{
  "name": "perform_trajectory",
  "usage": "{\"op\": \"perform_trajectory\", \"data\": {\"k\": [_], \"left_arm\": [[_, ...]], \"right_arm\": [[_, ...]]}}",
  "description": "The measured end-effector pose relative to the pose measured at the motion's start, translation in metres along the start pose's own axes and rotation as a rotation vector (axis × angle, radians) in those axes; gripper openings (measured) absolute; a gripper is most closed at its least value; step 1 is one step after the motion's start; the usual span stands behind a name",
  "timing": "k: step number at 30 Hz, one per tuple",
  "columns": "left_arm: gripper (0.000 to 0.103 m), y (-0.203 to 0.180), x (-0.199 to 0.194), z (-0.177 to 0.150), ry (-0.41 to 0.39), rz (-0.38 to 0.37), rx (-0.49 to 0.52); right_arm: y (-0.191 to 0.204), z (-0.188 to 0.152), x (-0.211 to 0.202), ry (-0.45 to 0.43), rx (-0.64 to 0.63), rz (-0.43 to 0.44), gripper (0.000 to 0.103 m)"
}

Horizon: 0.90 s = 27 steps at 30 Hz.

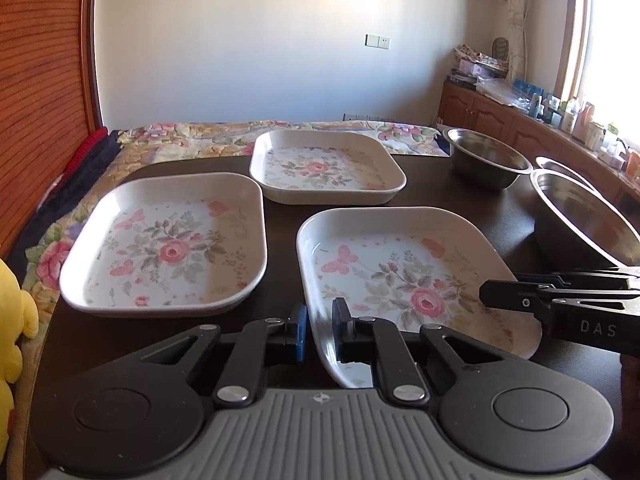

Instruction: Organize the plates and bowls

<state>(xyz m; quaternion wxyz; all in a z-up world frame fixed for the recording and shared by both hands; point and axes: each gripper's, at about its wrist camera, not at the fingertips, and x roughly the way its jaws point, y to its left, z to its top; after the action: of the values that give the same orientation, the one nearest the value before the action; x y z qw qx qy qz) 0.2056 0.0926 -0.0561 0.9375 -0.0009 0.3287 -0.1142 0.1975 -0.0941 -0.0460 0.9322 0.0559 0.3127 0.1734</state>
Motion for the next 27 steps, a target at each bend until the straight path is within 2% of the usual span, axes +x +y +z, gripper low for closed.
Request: {"op": "perform_trajectory", "data": {"k": [18, 27], "left_arm": [[0.015, -0.016, -0.046, -0.013, -0.042, 0.009, -0.017], [0.014, -0.025, -0.079, -0.042, -0.051, 0.026, -0.023]], "right_arm": [[-0.005, -0.008, -0.033, -0.043, 0.018, 0.078, 0.02], [0.006, -0.032, -0.06, -0.044, -0.024, 0.1, 0.02]]}}
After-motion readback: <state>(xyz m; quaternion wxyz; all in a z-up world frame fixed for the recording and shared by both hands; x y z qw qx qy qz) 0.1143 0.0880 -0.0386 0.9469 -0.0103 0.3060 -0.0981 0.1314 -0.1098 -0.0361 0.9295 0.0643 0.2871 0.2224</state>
